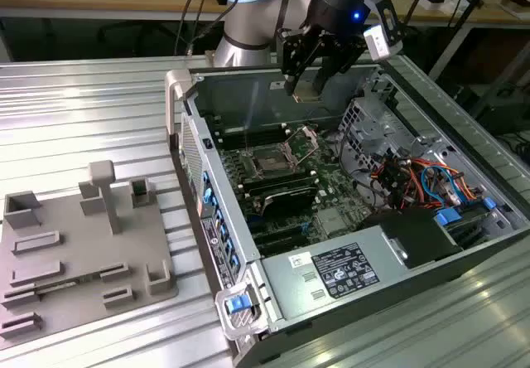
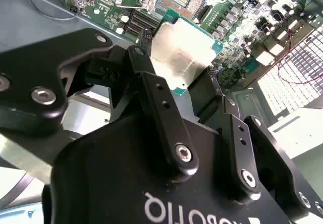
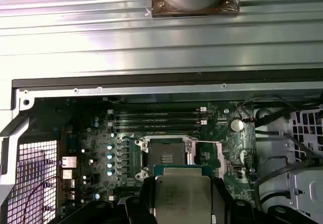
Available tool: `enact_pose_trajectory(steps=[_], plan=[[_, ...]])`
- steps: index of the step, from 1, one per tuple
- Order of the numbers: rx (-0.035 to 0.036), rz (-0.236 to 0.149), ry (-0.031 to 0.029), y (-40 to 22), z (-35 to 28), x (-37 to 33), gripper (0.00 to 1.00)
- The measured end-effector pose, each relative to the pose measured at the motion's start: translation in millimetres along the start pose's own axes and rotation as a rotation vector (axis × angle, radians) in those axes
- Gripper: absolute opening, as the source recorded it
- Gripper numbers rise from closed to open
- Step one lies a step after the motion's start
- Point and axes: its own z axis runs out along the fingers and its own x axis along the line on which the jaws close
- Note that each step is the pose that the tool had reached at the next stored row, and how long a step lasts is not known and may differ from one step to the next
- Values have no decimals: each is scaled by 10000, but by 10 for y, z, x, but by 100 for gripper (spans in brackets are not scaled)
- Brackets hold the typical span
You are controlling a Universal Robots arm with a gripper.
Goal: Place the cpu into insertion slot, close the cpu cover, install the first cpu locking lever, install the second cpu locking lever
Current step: 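Place the cpu into insertion slot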
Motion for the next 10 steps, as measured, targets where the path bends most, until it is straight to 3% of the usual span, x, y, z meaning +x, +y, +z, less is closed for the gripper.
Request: enact_pose_trajectory(steps=[10], plan=[[-1,26,-2,0,0,0,55]])
